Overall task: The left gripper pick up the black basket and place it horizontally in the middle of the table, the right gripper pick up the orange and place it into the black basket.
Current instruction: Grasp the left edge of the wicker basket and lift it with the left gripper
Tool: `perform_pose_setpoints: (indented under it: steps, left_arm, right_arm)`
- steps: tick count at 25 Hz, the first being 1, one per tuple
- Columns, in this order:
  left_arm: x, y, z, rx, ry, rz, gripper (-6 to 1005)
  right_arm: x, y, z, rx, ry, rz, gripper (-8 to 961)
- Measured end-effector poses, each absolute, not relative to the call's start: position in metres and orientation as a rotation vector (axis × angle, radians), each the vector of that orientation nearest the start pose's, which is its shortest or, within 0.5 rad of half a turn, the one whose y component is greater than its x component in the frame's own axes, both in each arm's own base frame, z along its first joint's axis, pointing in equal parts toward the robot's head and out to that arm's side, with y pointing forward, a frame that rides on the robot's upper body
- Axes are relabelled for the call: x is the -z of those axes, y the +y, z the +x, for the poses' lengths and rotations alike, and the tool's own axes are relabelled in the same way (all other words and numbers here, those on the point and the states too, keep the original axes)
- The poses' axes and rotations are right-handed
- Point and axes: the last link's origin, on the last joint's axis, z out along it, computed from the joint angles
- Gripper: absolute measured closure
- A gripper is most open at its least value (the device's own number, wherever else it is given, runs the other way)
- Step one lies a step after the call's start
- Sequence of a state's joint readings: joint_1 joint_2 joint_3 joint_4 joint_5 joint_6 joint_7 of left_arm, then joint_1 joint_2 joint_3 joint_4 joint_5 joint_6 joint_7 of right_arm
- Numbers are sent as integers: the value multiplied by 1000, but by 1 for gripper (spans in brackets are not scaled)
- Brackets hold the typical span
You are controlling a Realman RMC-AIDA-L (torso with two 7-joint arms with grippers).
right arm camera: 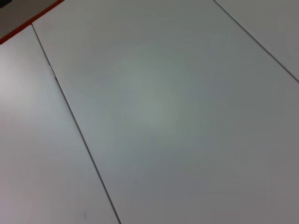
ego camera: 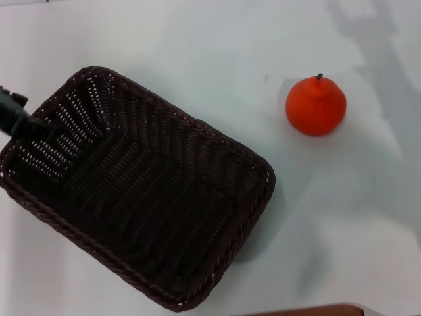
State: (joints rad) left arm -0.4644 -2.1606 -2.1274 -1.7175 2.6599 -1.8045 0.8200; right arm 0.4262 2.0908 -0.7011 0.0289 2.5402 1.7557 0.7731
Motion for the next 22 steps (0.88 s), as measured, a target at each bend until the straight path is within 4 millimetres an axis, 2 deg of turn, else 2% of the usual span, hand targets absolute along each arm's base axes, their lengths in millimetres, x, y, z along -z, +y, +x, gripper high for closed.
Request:
perform_pose_setpoints:
  steps: [6,22]
  left_arm:
    - [-76,328,-193,-333,-862,-2451,191]
    - [-37,344,-212,-549,-871,-2444,197]
  right_arm:
    - [-51,290,307,1210,-1236,-547,24]
    - [-52,290,307,1206,-1240,-540,24]
